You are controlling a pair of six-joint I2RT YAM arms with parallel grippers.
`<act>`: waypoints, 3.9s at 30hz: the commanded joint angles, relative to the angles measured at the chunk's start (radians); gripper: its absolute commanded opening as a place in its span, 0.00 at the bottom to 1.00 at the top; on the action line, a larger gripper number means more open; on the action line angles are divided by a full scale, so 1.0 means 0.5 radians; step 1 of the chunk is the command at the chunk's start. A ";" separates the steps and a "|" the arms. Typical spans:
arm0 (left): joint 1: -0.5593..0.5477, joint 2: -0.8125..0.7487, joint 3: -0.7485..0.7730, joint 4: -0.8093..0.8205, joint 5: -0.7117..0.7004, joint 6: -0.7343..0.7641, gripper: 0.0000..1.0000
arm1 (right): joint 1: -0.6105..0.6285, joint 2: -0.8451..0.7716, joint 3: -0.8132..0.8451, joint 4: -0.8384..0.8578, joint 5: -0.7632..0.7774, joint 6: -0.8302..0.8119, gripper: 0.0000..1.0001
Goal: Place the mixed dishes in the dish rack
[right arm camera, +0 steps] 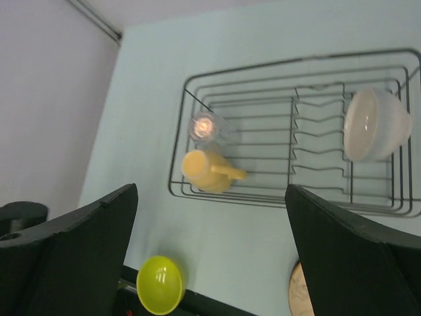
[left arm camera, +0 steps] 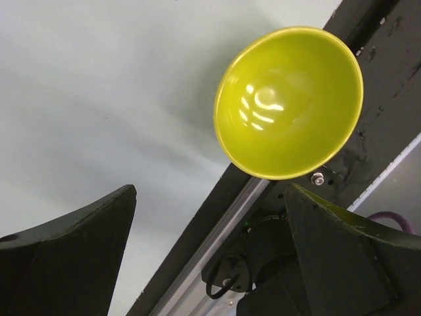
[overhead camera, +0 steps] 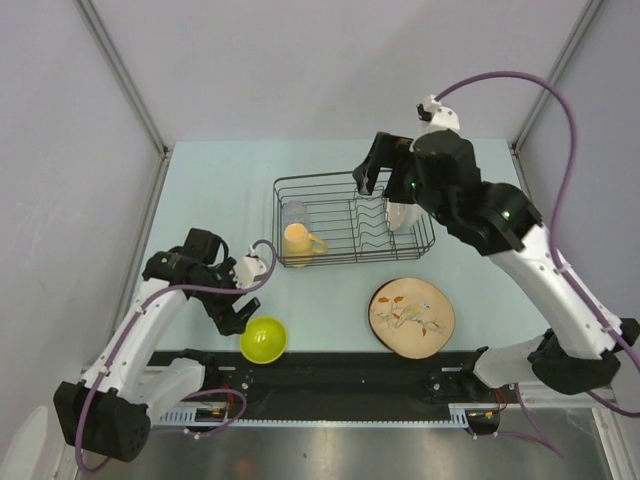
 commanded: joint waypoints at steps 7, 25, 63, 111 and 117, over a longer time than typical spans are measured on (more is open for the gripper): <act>-0.095 0.195 -0.105 0.364 -0.051 -0.034 1.00 | -0.323 -0.167 -0.101 -0.169 -0.381 0.200 0.98; -0.417 0.281 -0.169 0.480 -0.158 0.049 0.98 | -0.397 -0.235 -0.230 -0.261 -0.288 0.163 0.95; -1.620 0.801 0.432 -0.099 -0.431 -0.697 1.00 | -0.501 -0.238 -0.310 -0.353 -0.147 0.111 0.95; -1.331 0.265 0.144 0.524 -0.818 -1.949 0.96 | -0.802 -0.143 -0.362 -0.424 -0.276 -0.070 0.94; -1.331 0.293 0.089 0.554 -0.705 -1.995 0.87 | -0.710 -0.072 -0.239 -0.476 -0.208 -0.045 0.95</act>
